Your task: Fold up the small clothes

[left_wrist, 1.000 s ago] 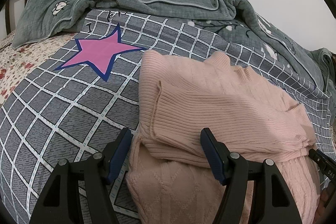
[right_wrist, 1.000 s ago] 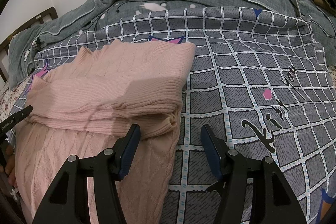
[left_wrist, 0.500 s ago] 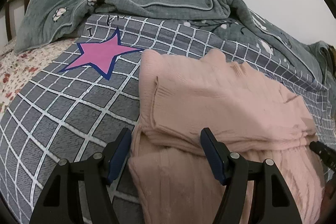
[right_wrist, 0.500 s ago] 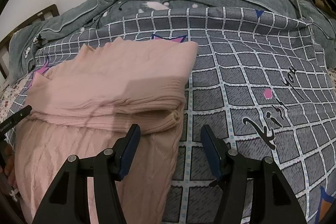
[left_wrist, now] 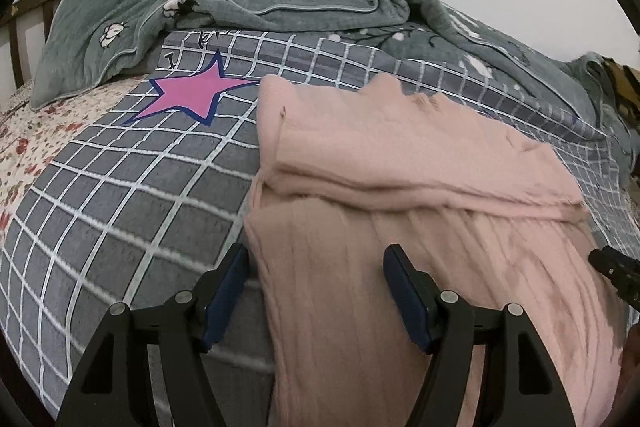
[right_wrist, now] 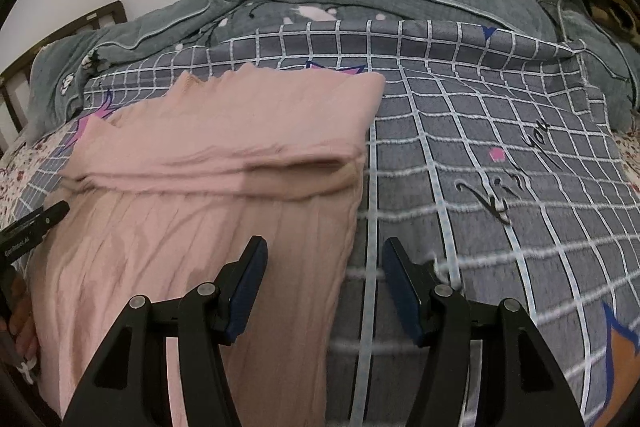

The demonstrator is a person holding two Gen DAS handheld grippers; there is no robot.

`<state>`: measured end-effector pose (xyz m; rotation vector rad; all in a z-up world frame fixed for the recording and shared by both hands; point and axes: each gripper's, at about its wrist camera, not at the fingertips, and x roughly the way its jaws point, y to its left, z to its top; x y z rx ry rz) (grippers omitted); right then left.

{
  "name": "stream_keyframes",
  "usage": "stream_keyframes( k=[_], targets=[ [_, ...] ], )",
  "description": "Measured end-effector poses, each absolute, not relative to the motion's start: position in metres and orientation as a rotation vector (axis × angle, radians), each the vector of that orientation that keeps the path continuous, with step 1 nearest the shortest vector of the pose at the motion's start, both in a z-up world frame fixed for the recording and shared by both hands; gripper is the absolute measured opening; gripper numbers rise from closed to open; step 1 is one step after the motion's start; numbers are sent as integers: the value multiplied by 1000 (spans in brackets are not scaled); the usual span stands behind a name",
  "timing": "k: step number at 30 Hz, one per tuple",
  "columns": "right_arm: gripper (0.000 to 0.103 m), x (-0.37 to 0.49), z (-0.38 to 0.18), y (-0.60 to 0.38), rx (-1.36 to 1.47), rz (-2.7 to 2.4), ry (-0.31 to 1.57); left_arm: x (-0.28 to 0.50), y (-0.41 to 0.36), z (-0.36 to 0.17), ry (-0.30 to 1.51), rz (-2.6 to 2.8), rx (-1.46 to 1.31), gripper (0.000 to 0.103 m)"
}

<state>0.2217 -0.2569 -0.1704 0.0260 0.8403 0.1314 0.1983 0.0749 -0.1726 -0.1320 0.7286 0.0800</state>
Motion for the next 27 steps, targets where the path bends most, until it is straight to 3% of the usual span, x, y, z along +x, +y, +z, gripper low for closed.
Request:
stream_keyframes(
  k=[27],
  targets=[
    [59, 63, -176, -274, 79, 195, 818, 53, 76, -203, 818, -106, -295, 69]
  ],
)
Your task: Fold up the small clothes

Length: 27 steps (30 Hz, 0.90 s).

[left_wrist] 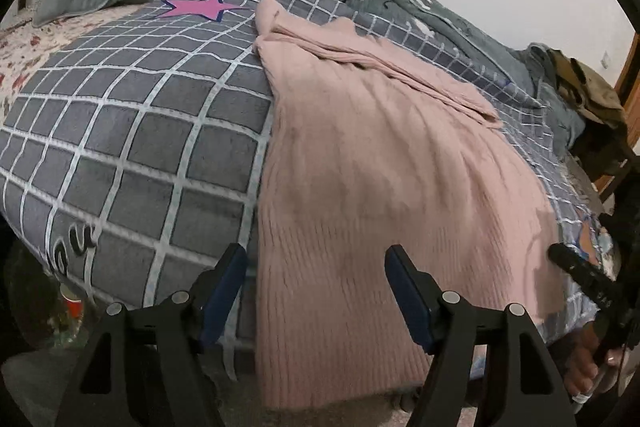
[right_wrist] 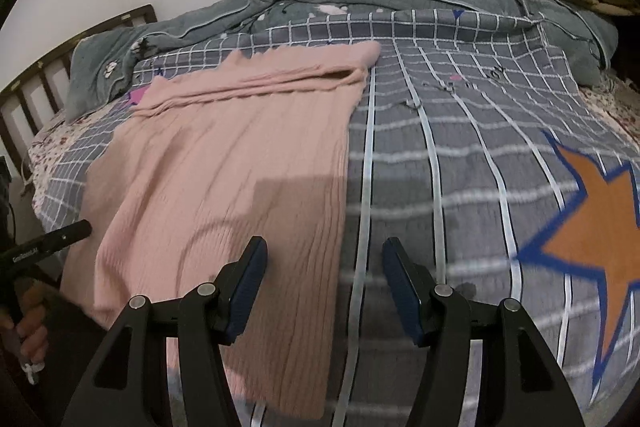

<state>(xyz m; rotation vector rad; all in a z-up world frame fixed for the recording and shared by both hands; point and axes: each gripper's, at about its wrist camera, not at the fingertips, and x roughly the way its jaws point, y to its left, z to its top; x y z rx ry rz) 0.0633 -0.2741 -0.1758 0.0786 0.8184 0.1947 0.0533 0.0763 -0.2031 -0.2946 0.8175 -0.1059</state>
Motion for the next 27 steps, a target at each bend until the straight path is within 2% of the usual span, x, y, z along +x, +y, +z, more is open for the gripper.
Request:
stream_keyframes(
  k=[5, 7, 8, 9, 10, 12, 13, 16, 21, 24, 25, 27],
  targets=[
    [59, 48, -182, -270, 80, 195, 836, 43, 70, -204, 804, -105, -264, 68],
    [59, 47, -186, -266, 83, 197, 844, 44, 67, -205, 802, -95, -255, 50],
    [59, 47, -188, -262, 75, 195, 848, 46, 66, -205, 802, -80, -243, 46],
    [59, 48, -190, -256, 48, 182, 848, 49, 64, -205, 802, -62, -225, 35],
    [53, 48, -191, -252, 33, 172, 843, 51, 62, -206, 803, -33, -193, 18],
    [26, 47, -191, -244, -5, 172, 822, 51, 66, -205, 796, -28, -197, 9],
    [7, 47, -190, -243, -5, 188, 820, 48, 74, -202, 787, -40, -234, 8],
    [5, 34, -173, -259, 40, 196, 740, 37, 95, -191, 748, -33, -279, 7],
    [4, 39, -187, -288, 146, 165, 821, 38, 105, -203, 794, -73, -336, 8],
    [6, 39, -187, -278, 88, 148, 817, 39, 101, -206, 812, -84, -325, 10],
    [8, 38, -185, -276, 77, 150, 809, 40, 102, -206, 824, -95, -337, 11],
    [19, 35, -185, -274, 83, 167, 814, 38, 105, -209, 842, -111, -367, 17]
  ],
)
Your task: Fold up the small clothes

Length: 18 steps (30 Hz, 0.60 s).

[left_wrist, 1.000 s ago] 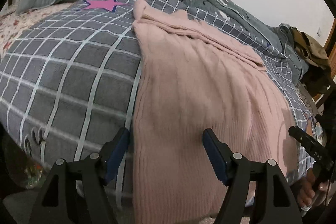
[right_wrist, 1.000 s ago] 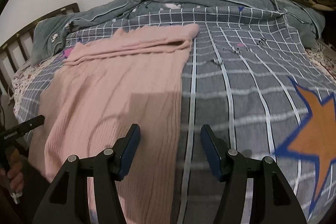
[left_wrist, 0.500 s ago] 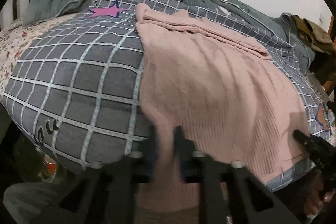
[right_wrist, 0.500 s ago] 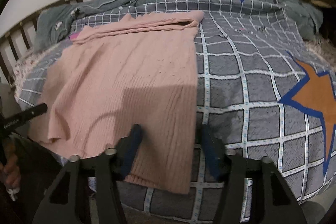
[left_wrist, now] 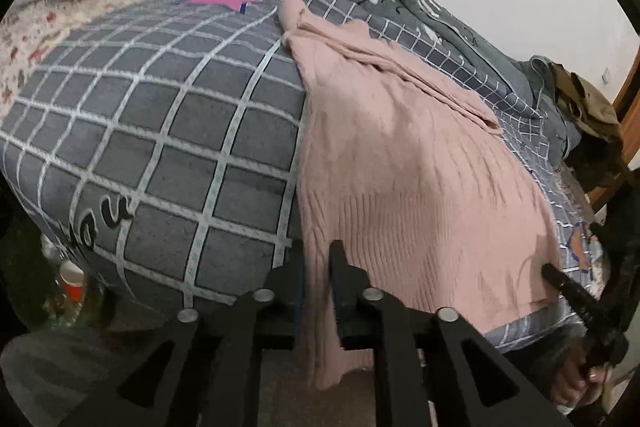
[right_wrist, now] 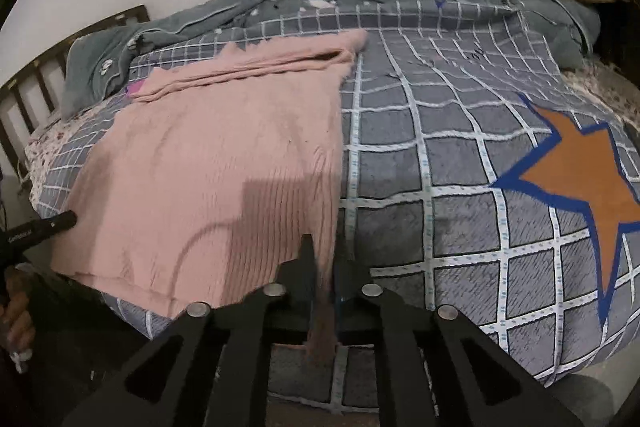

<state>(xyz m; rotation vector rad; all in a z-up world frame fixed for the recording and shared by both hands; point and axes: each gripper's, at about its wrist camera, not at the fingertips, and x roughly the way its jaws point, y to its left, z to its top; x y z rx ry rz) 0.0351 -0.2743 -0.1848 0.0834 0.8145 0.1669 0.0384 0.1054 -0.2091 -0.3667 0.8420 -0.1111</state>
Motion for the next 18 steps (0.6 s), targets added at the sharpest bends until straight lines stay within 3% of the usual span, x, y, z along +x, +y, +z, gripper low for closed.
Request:
stream_keyframes(
  k=[2, 7, 9, 15, 16, 17, 18],
  targets=[
    [38, 35, -189, -276, 101, 164, 831, 37, 107, -210, 838, -127, -389, 21],
    [39, 35, -192, -285, 172, 176, 842, 27, 103, -208, 820, -161, -385, 51],
    [39, 35, -193, -288, 195, 180, 847, 23, 95, -208, 815, -154, -347, 52],
    [39, 35, -194, -280, 184, 192, 850, 24, 87, -205, 818, -112, -294, 49],
    [31, 35, -194, -279, 174, 196, 851, 25, 87, -205, 823, -96, -286, 38],
    [15, 35, -195, -276, 170, 215, 865, 25, 86, -205, 831, -69, -269, 31],
    [11, 35, -196, -274, 172, 229, 872, 26, 87, -206, 842, -52, -260, 18]
  ],
)
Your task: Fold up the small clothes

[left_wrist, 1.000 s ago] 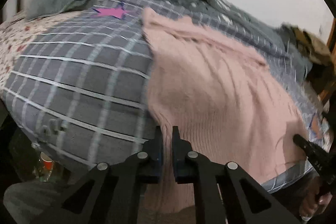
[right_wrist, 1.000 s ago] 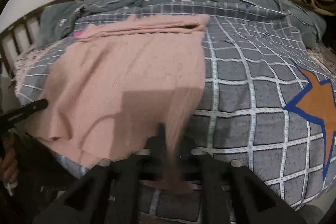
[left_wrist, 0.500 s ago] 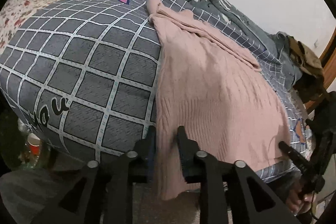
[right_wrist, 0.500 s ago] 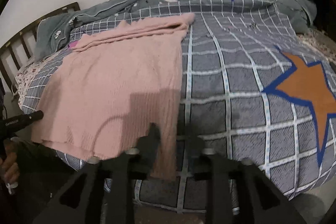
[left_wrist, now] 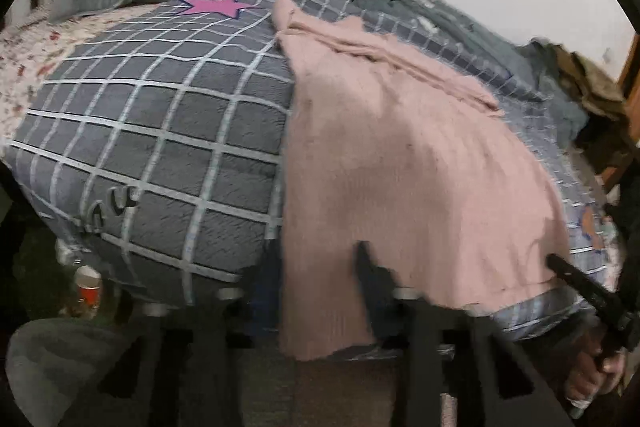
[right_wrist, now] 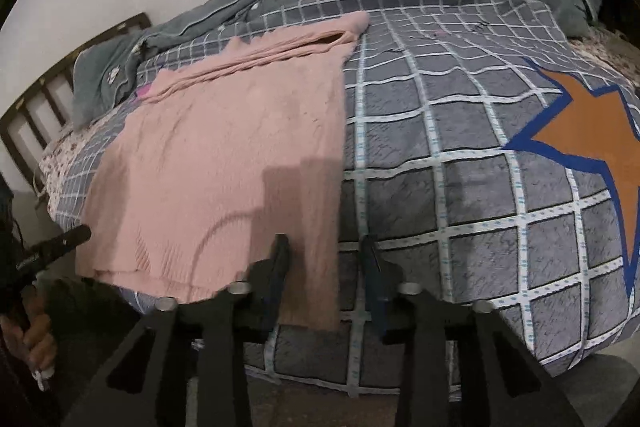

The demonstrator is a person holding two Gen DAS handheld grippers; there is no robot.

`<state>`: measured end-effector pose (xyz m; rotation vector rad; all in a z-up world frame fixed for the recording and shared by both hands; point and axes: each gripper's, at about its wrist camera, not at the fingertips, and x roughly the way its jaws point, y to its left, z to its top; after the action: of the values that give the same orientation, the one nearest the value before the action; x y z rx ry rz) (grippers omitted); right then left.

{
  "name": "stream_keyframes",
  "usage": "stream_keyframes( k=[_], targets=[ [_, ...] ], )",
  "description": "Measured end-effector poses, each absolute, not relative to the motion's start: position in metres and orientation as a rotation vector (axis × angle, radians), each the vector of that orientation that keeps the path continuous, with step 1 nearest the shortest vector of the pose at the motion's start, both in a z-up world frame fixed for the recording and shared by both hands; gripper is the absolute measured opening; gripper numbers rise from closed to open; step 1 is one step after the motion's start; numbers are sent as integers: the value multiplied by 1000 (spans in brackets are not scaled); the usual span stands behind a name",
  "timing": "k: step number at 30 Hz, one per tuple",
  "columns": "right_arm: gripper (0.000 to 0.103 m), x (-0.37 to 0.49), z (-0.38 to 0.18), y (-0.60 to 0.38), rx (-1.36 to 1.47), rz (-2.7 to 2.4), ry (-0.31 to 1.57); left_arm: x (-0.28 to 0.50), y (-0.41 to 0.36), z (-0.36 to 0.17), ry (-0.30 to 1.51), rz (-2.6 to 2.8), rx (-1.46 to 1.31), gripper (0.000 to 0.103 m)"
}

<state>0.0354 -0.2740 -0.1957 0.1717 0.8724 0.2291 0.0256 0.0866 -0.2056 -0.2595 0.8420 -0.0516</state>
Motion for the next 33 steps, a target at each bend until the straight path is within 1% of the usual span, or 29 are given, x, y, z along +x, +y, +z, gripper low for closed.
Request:
stream_keyframes(
  k=[1, 2, 6, 9, 15, 20, 25, 29, 33],
  targets=[
    [9, 35, -195, -273, 175, 238, 873, 26, 89, -206, 853, -63, -277, 9],
    [6, 34, -195, -272, 182, 251, 878, 26, 94, -206, 857, -83, -315, 9],
    [6, 30, -183, -276, 248, 306, 872, 23, 116, -199, 839, -156, -479, 8],
    [5, 29, -162, -286, 323, 332, 836, 18, 125, -180, 792, -190, -539, 7],
    [5, 46, -121, -304, 526, 401, 787, 25, 129, -126, 698, -251, -593, 7],
    [5, 75, -78, -303, 602, 445, 720, 58, 130, -80, 623, -267, -614, 7],
    [5, 116, -41, -300, 604, 465, 643, 101, 133, -46, 549, -230, -581, 7],
    [5, 158, -27, -298, 620, 472, 605, 142, 135, -36, 524, -192, -563, 7],
    [5, 201, -26, -297, 668, 510, 582, 183, 138, -41, 515, -159, -561, 8]
  ],
)
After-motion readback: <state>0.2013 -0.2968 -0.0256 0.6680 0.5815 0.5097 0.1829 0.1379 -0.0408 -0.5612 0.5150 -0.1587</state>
